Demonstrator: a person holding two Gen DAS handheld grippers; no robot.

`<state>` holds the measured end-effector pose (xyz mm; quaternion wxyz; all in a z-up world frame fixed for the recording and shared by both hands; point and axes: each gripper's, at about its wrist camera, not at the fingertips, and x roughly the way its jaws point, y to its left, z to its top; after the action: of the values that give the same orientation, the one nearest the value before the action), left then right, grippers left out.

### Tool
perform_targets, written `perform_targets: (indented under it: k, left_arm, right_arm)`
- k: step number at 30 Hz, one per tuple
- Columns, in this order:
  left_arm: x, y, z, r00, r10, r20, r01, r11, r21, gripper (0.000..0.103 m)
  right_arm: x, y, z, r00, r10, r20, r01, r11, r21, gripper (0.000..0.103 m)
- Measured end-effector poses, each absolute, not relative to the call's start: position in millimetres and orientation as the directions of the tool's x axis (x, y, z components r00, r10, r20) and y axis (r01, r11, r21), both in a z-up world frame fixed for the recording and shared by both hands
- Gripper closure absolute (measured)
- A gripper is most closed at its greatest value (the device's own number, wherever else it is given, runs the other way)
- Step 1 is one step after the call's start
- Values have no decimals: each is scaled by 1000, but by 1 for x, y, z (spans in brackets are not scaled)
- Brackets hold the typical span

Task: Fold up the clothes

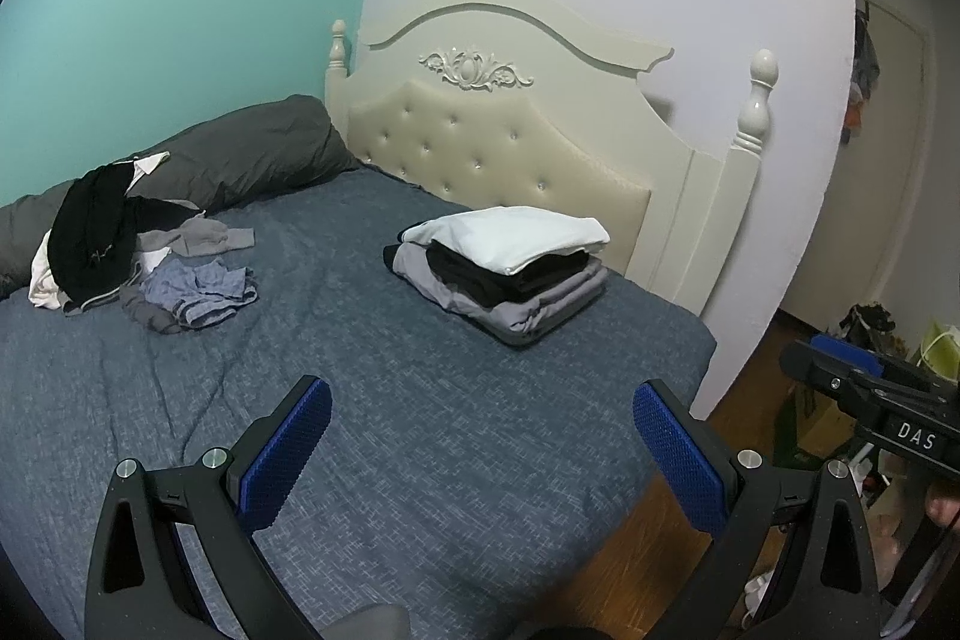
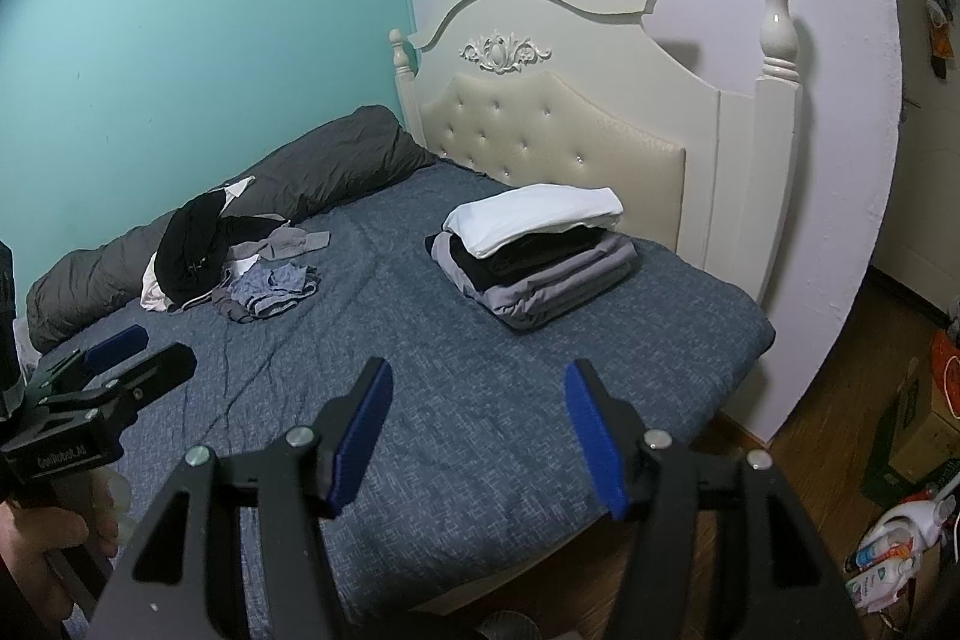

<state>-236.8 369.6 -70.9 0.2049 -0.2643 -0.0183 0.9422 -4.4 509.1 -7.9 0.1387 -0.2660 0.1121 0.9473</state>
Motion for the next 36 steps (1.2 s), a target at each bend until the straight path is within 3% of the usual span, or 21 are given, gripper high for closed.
perform_targets:
  k: [2,9,11,36]
  left_arm:
    - [-237,370,-71,-774,397,-494,-378,-915,-143,0]
    - [-239,369,-70,-768,402,-498,-378,-913,-154,0]
    - [-239,369,-70,-766,405,-500,-382,-911,-153,0]
    - [-237,369,-73,-750,427,-506,-403,-901,-163,0]
  right_arm:
    - [-4,510,-8,-823,199,-532,-321,-936,146,25]
    - [-3,512,-7,-827,200,-526,-321,-935,149,16]
    - [-3,512,-7,-827,203,-524,-323,-935,148,7]
    - [-6,510,-10,-824,190,-533,-315,-937,153,7]
